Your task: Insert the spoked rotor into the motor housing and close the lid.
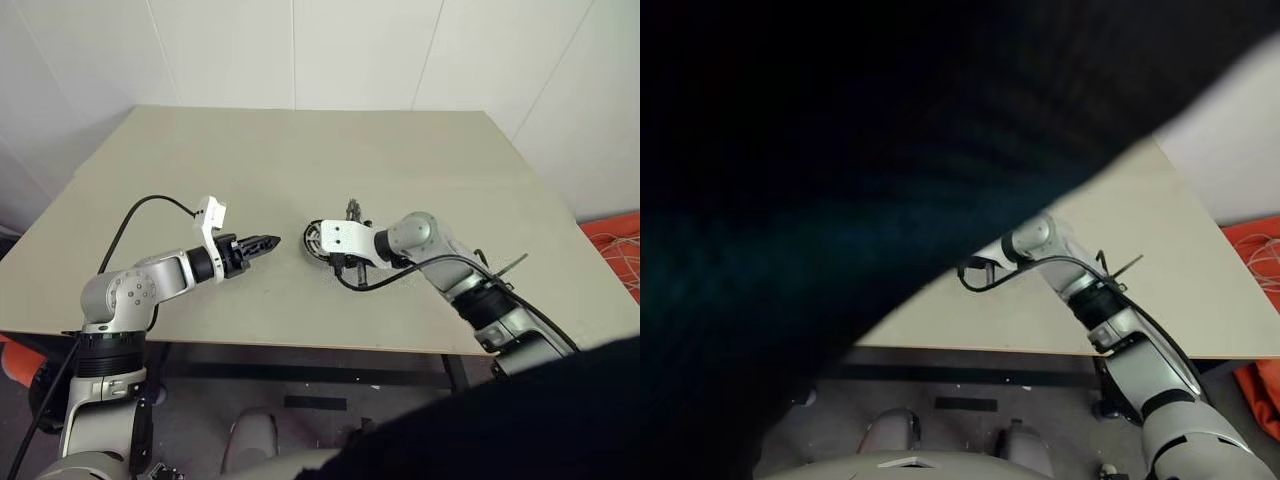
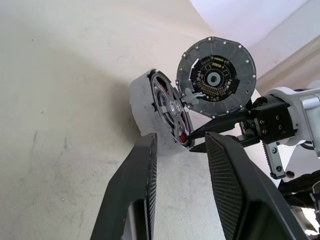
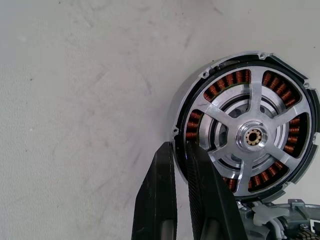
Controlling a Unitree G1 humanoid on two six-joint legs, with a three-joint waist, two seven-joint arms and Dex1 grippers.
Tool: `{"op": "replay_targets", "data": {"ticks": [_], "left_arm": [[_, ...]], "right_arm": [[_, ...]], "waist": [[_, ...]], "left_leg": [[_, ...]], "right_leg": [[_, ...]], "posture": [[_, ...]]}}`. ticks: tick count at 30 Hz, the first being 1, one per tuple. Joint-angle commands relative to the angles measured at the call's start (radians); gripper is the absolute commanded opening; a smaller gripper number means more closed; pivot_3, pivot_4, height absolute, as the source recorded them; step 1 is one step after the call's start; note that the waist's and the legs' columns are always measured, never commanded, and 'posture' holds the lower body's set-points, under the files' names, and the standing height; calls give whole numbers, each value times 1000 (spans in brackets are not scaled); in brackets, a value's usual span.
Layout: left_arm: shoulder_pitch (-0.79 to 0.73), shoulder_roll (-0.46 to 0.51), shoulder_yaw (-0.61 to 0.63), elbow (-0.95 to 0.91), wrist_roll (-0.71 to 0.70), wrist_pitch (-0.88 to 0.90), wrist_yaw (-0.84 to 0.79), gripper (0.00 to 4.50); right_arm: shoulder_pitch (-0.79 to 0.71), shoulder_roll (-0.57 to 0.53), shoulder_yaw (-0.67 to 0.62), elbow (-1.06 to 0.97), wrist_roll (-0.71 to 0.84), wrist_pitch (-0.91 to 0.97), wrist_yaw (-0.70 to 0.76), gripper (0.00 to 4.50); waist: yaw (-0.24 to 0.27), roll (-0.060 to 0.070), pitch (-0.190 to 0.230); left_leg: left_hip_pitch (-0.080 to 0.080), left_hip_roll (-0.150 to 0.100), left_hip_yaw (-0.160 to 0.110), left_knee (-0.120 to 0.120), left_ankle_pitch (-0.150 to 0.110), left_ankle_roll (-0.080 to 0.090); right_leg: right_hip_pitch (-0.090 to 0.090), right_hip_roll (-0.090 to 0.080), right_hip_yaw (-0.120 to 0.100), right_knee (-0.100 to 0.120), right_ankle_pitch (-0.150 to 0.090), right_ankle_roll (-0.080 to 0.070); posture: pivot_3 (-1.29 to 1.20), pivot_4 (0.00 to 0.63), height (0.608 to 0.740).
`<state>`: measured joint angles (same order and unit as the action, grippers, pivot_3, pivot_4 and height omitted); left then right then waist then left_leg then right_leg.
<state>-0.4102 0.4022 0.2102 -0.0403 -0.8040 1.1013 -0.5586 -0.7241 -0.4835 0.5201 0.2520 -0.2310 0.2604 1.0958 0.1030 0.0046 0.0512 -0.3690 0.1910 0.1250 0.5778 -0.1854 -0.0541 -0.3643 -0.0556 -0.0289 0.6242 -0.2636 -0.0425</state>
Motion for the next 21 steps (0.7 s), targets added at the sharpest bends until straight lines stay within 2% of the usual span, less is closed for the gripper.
{"op": "replay_targets", "data": {"ticks": [1,13,17,21], "left_arm": [[-21,-6,4,-1,-6,-19,-6,1650],[-21,-23,-8,10,-1,-27,-10,1650],[-20,-26,-11,12,1,-31,-10,1650],[-20,-25,-11,13,2,-33,-11,1650]], "right_arm": [[16,-35,-33,-70,7,37,18,284],[89,-103,-33,-305,41,146,72,284],[96,-65,-38,-337,65,226,53,284],[94,36,-50,-307,81,346,-28,284]], "waist": [[0,0,0],[-1,0,0],[-5,0,0],[-10,0,0]], "left_leg": [[0,0,0,0,0,0],[0,0,0,0,0,1],[1,1,0,0,0,1],[2,1,0,0,0,2]], "right_leg": [[0,0,0,0,0,0],[0,0,0,0,0,0],[0,0,0,0,0,0],[0,0,0,1,0,0]], "posture": [[0,0,740],[0,0,740],[0,0,740],[0,0,740]]}}
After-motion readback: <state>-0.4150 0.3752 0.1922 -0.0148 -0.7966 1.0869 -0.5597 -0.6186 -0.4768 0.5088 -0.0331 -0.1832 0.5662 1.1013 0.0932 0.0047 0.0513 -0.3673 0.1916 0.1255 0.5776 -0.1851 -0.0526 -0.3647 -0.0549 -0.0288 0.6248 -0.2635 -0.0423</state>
